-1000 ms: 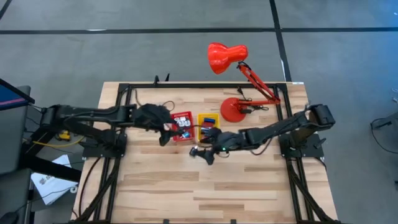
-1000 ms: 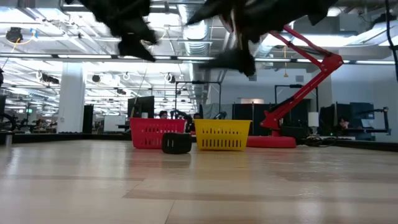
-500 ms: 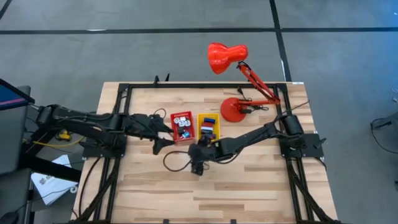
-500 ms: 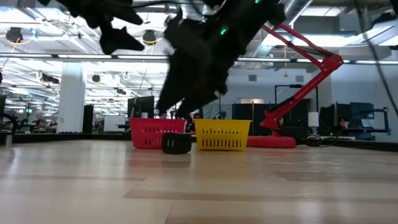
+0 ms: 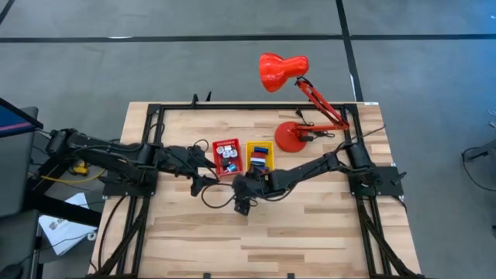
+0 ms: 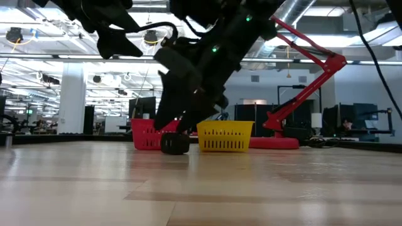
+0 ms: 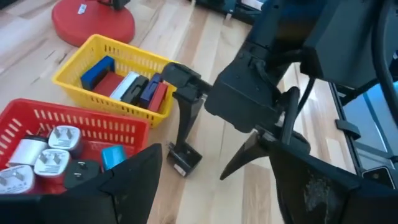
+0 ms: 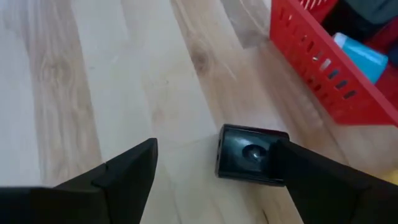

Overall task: Pick & Place Office items
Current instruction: Put the black charger adapter into the red basket

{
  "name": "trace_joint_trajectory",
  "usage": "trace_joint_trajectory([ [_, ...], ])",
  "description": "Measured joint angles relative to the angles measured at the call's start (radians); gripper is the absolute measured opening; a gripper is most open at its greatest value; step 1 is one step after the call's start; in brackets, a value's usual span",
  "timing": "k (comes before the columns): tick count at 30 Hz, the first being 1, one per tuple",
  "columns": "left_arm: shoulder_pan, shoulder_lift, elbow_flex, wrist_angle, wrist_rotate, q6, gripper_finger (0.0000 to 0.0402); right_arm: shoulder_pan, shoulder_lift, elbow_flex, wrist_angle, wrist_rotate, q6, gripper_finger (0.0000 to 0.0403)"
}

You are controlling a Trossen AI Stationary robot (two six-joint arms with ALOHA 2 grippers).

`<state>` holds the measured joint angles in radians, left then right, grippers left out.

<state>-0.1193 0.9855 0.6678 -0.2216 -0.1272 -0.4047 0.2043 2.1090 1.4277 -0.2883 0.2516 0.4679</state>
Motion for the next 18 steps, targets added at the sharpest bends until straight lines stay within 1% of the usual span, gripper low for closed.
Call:
trace_joint_trajectory([
  [4, 0.002, 0.0, 0.0, 0.0, 0.0, 0.004, 0.0294, 0.003, 0.0, -0.001, -0.009, 0.02, 0.0, 0.0309],
  [6, 0.002, 0.0, 0.0, 0.0, 0.0, 0.004, 0.0294, 0.0, -0.003, -0.002, -0.014, 0.03, -0.005, 0.0294],
  [10, 0.002, 0.0, 0.0, 0.0, 0.0, 0.005, 0.0294, -0.009, 0.0, -0.002, -0.017, 0.017, -0.026, 0.0257],
  [14, 0.002, 0.0, 0.001, -0.001, 0.0, 0.006, 0.0294, 0.005, 0.002, -0.003, -0.019, 0.019, -0.124, 0.023],
  [18, 0.002, 0.0, 0.001, -0.001, 0.0, 0.007, 0.0294, 0.026, 0.004, -0.005, -0.021, 0.019, -0.283, 0.0214],
])
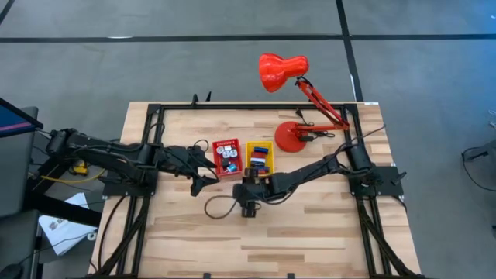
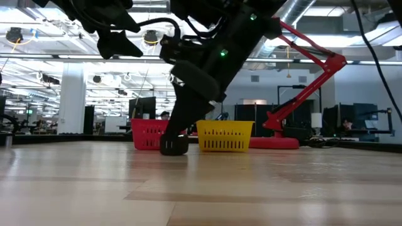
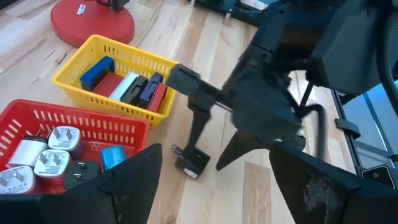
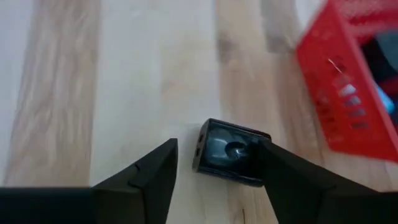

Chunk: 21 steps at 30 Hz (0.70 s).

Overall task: Pick & Place Office items
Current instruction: Put the black charger adapter into the red basket

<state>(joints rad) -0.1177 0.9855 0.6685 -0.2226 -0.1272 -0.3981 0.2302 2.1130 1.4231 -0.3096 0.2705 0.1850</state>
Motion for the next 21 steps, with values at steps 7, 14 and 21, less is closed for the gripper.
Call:
trace_joint_trajectory([
  [7, 0.0, 0.0, 0.0, 0.0, 0.0, 0.0, 0.0294, 0.041, 0.001, 0.0, 0.001, -0.044, -0.312, 0.0198],
  [14, 0.0, 0.0, 0.0, -0.002, 0.0, 0.0, 0.0294, 0.075, -0.013, 0.005, -0.018, -0.002, -0.369, 0.019],
  [21, 0.0, 0.0, 0.001, -0.008, 0.0, 0.0, 0.0294, 0.094, -0.048, 0.022, -0.038, 0.066, -0.371, 0.0189],
])
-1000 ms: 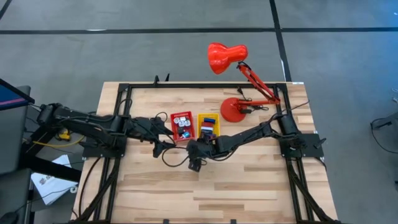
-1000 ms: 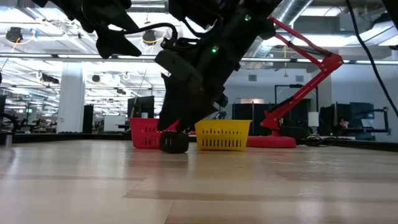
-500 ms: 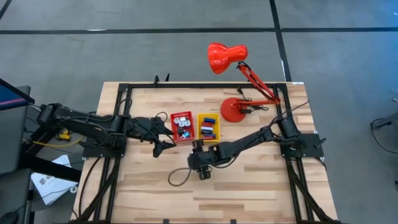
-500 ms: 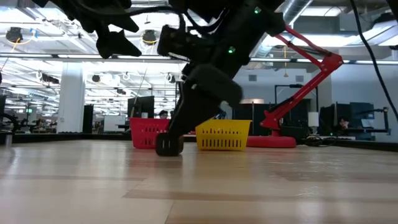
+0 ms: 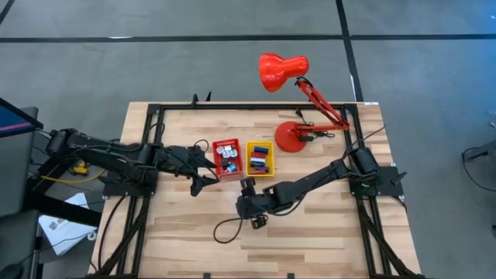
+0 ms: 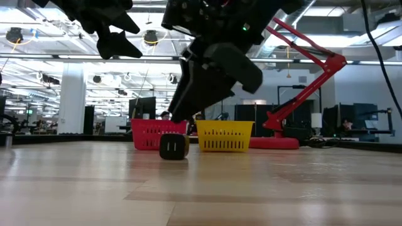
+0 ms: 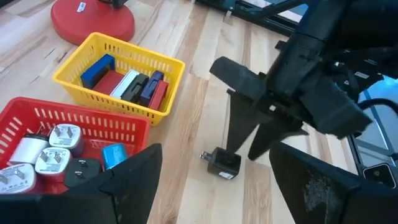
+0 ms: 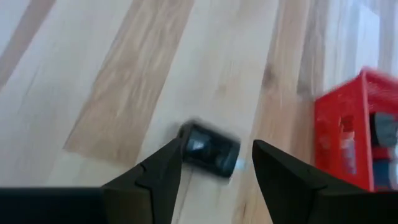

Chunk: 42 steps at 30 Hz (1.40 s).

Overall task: Pick & Place Office items
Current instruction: Put the black charger adapter into the red basket

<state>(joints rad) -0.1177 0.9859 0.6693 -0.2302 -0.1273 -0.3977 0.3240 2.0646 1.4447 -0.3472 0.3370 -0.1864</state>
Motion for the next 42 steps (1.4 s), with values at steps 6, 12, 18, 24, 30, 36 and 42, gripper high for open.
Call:
trace_joint_trajectory([
  [6, 0.0, 0.0, 0.0, 0.006, -0.004, 0.0, 0.0294, 0.005, -0.05, -0.002, -0.024, -0.005, 0.375, 0.0189],
  [12, 0.0, 0.0, 0.0, 0.016, -0.004, 0.0, 0.0294, 0.008, -0.097, 0.0, 0.013, -0.008, 0.949, 0.019],
  [18, 0.0, 0.0, 0.0, 0.027, -0.004, 0.0, 0.0294, 0.031, -0.1, 0.0, 0.104, 0.054, 1.209, 0.0224],
  [24, 0.001, 0.0, 0.0, 0.035, -0.005, 0.0, 0.0294, 0.032, -0.07, 0.0, 0.052, 0.082, 1.325, 0.0265],
  [30, 0.001, 0.0, 0.0, 0.046, -0.006, 0.0, 0.0294, 0.054, -0.042, 0.0, 0.129, 0.122, 1.177, 0.027],
  [36, 0.001, 0.0, 0.0, 0.044, -0.006, 0.0, 0.0294, 0.063, -0.034, 0.002, 0.053, 0.163, 1.357, 0.027],
  [42, 0.001, 0.0, 0.0, 0.044, -0.006, 0.0, 0.0294, 0.042, 0.02, -0.003, 0.005, 0.161, 1.536, 0.027],
])
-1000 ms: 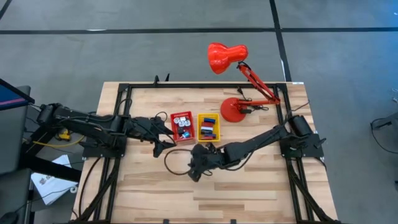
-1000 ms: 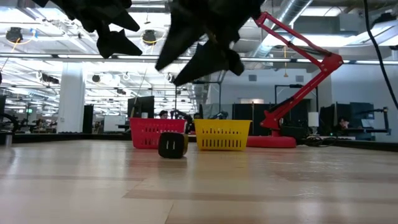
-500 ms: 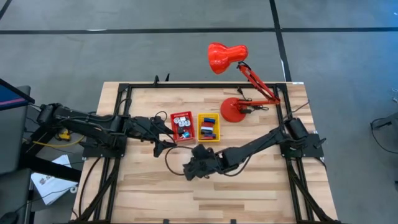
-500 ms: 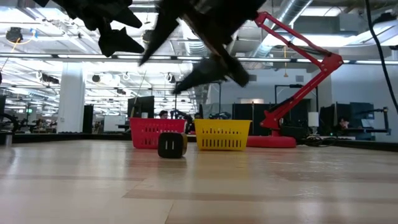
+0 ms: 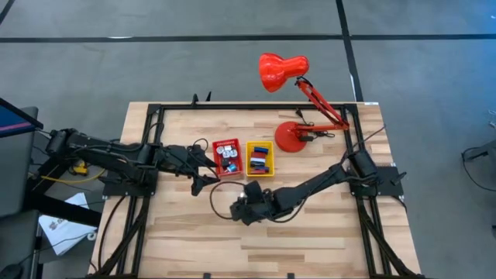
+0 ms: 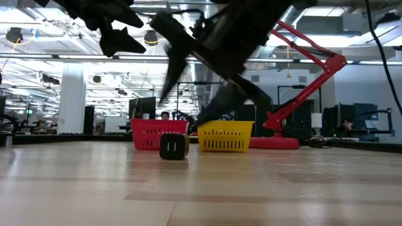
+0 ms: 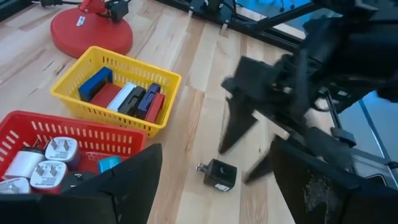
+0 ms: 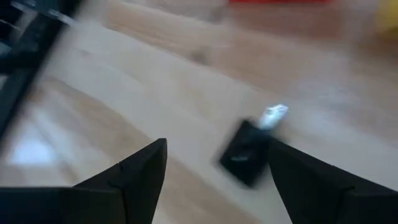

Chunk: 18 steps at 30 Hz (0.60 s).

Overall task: Pick & Place Office items
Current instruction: Put the black charger adapter into the red basket

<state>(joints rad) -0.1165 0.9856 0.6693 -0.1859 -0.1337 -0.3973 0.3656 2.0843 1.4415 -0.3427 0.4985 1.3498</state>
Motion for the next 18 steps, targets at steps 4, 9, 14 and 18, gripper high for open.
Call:
trace_joint_trajectory([
  [4, 0.0, 0.0, 0.0, -0.002, 0.0, 0.057, 0.0294, -0.007, 0.029, 0.009, 0.002, -0.023, 0.037, 0.027],
  [9, 0.0, 0.0, -0.001, -0.008, 0.0, 0.078, 0.0294, -0.012, 0.068, 0.046, 0.035, -0.029, 0.039, 0.027],
  [14, 0.0, 0.0, -0.001, -0.012, 0.0, 0.079, 0.0294, -0.016, 0.138, 0.093, 0.001, -0.03, -0.027, 0.027],
  [18, 0.0, 0.0, -0.001, -0.015, 0.0, 0.079, 0.0294, -0.016, 0.189, 0.173, -0.051, -0.025, -0.152, 0.027],
])
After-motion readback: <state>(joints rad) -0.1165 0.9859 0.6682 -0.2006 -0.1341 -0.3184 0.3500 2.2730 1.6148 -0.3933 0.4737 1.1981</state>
